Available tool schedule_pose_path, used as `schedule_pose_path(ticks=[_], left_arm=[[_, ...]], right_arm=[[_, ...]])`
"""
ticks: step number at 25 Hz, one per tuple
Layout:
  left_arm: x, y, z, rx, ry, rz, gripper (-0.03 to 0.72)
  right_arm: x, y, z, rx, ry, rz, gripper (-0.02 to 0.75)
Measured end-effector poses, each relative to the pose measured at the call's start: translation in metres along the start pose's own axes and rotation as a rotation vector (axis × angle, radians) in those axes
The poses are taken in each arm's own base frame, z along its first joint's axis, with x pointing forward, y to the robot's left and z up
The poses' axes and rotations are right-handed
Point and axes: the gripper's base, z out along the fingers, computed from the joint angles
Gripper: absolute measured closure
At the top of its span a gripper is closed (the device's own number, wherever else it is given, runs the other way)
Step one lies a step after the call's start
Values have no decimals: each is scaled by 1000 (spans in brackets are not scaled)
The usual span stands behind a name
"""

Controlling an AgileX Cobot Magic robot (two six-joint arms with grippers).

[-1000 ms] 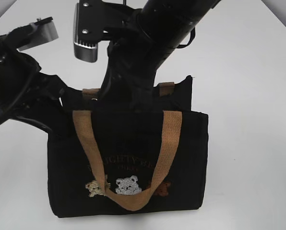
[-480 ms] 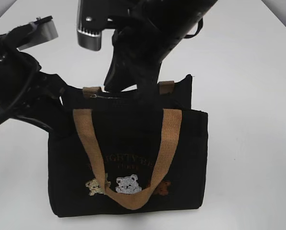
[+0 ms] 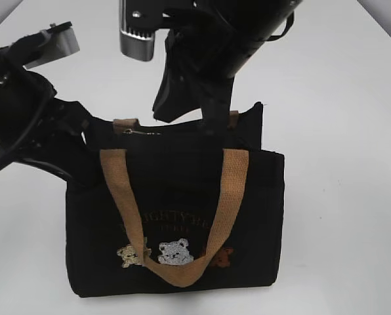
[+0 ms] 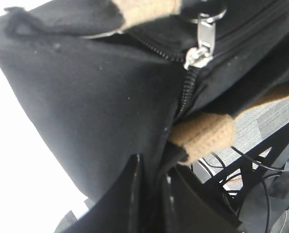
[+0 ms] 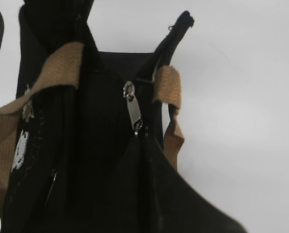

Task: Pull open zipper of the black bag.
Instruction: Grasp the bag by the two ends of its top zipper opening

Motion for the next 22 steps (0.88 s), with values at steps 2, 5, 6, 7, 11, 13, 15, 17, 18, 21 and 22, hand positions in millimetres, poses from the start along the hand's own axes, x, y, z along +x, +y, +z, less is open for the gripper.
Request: schedule_pose_path(ticks=[2, 5, 6, 7, 11, 13, 15, 17, 18, 21, 22], left_arm=[[0, 0, 0, 0, 0, 0, 652], [0, 0, 0, 0, 0, 0, 652], [0, 0, 0, 1, 0, 0, 652], [0, 0, 0, 1, 0, 0, 652], [0, 0, 0, 2, 0, -1, 652], [0, 0, 0, 2, 1, -1, 652], [0, 0, 0, 3, 5, -1, 652], [1, 0, 0, 5, 14, 0, 652], [2, 0, 0, 6, 17, -1, 652], [3, 0, 1, 5, 26, -1, 652], [3, 0, 1, 5, 27, -1, 652]], right_arm=[[3, -1, 6, -8, 18, -16, 678], [8, -2, 12, -15, 49, -36, 555], [8, -2, 13, -15, 55, -41, 526], [9, -2, 13, -14, 57, -44, 499], [8, -2, 13, -15, 60, -67, 471], [4, 1, 15, -21, 56, -88, 470], [-3, 6, 17, -28, 48, -110, 470], [-10, 12, 20, -37, 40, -133, 470], [-13, 14, 21, -40, 36, -140, 470], [-17, 17, 23, -46, 32, -154, 468], [-17, 18, 23, -47, 32, -154, 468]])
